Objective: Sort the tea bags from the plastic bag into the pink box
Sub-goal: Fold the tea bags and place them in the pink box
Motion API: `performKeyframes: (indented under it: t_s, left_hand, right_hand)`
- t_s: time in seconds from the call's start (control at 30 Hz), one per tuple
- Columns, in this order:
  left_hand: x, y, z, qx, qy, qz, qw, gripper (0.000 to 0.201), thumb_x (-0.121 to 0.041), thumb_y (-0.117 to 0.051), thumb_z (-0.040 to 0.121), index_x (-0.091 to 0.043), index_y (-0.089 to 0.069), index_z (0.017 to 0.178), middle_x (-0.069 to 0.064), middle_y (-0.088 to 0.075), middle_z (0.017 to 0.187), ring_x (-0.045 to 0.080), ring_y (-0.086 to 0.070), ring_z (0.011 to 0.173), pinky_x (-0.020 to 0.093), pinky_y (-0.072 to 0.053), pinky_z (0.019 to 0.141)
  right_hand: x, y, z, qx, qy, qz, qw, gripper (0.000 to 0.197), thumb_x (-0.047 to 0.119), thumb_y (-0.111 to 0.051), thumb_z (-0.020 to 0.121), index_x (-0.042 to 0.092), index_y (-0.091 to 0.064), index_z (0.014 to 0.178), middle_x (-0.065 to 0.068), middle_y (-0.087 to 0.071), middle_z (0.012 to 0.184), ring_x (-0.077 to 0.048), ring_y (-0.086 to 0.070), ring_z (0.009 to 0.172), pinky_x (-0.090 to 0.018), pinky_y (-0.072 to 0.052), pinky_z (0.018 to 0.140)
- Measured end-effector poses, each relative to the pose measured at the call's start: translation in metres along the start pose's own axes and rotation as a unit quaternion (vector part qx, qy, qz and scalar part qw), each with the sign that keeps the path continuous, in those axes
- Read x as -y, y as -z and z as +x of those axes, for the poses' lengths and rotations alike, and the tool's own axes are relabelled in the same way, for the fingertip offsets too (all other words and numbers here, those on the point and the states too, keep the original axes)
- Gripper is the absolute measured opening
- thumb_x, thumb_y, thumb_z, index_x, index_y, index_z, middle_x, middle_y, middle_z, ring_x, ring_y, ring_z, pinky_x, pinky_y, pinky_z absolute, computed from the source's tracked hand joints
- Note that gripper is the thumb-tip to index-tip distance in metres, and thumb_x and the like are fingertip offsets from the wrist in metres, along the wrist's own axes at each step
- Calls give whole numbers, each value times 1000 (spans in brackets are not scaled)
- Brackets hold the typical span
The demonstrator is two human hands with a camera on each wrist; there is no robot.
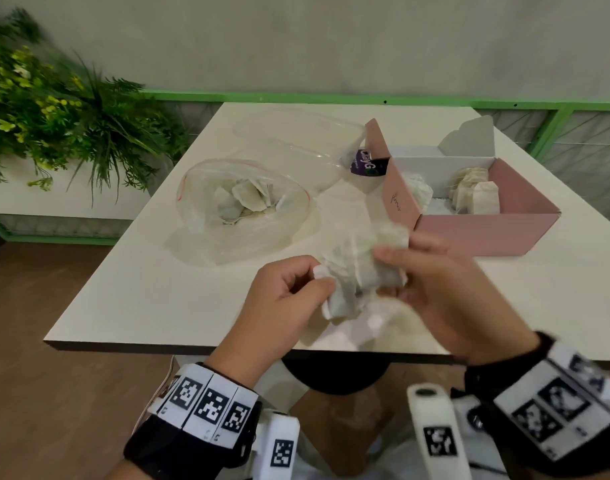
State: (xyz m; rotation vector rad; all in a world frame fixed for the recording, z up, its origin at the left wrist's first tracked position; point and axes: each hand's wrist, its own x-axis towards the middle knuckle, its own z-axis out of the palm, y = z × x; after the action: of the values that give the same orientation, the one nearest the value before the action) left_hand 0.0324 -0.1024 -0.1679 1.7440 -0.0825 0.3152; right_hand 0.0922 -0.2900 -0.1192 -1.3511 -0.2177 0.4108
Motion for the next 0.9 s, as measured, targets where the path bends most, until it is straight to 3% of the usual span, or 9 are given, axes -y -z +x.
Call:
performKeyframes:
  t_s: [0.07, 0.17, 0.33, 0.47, 0.57, 0.63, 0.73, 0.83, 0.9]
  left_hand:
    - [3, -2, 0, 13, 12, 34, 999, 23, -27, -65, 79, -13, -64, 62, 16, -56, 63, 19, -48, 60, 32, -37, 61]
    - [3, -3, -1, 28, 9, 67, 997, 17, -26, -66, 79, -26, -70, 63, -7, -65, 66, 10, -55, 60, 26, -43, 62]
    - [4, -2, 0, 32, -20, 67, 997, 16, -30, -68, 81, -25, -73, 67, -8, -72, 82, 9, -62, 79, 25, -43, 74]
    - [8, 2, 1, -13, 6, -22, 1000, 23, -37, -68, 80, -19, -81, 84, 14, -76, 89, 35, -69, 86, 48, -52, 79]
    - [5, 6, 2, -19, 6, -65, 998, 18, -25, -67, 84, -16, -82, 85, 16, -76, 82, 21, -64, 80, 40, -50, 77]
    - [3, 7, 2, -16, 17, -91, 996, 22, -18, -63, 87, -2, -79, 88, 12, -69, 73, 13, -56, 73, 32, -45, 72]
    - [4, 9, 4, -20, 24, -110, 993, 32, -19, -59, 90, 12, -65, 82, 5, -56, 67, 12, -47, 69, 31, -36, 69]
    - [5, 10, 5, -12, 20, -154, 988, 50, -35, -62, 95, 15, -63, 94, 35, -58, 83, 26, -52, 86, 41, -38, 80]
    - [1, 8, 3, -24, 8, -148, 989, 62, -48, -69, 93, 14, -64, 90, 36, -56, 80, 25, -53, 78, 37, -40, 74]
  right_hand:
    - [25, -3, 9, -21, 17, -42, 999, 19, 7, -69, 86, 4, -73, 104, -11, -76, 97, -22, -67, 82, -30, -49, 64]
    - [57, -14, 24, -48, 52, -63, 995, 12, 11, -70, 89, 5, -73, 100, -6, -72, 84, -18, -61, 70, -28, -43, 56]
    - [63, -33, 34, 27, 30, -21, 999, 18, 13, -70, 90, 4, -69, 105, -11, -67, 86, -18, -60, 65, -27, -43, 52]
    - [30, -34, 23, 47, -20, -78, 996, 29, 9, -69, 90, -12, -65, 110, -22, -68, 89, -25, -60, 69, -26, -42, 47]
    - [8, -26, 12, 42, -28, -148, 988, 15, 12, -69, 91, 1, -74, 100, -25, -72, 98, -26, -61, 73, -26, -41, 46]
    - [-1, -21, 9, 30, -16, -163, 986, 12, 12, -70, 91, 4, -76, 98, -25, -72, 100, -23, -63, 73, -25, -46, 51]
    - [-10, -21, 5, 27, -3, -120, 992, 17, 7, -67, 92, -2, -73, 105, -26, -73, 101, -34, -72, 86, -32, -61, 69]
    - [-16, -24, 3, 19, 12, -96, 995, 19, 6, -65, 94, -8, -69, 106, -30, -71, 104, -36, -72, 90, -41, -60, 77]
    - [-20, -26, 3, 8, 27, -98, 995, 18, 6, -66, 94, -8, -69, 104, -31, -70, 102, -38, -71, 88, -44, -59, 77]
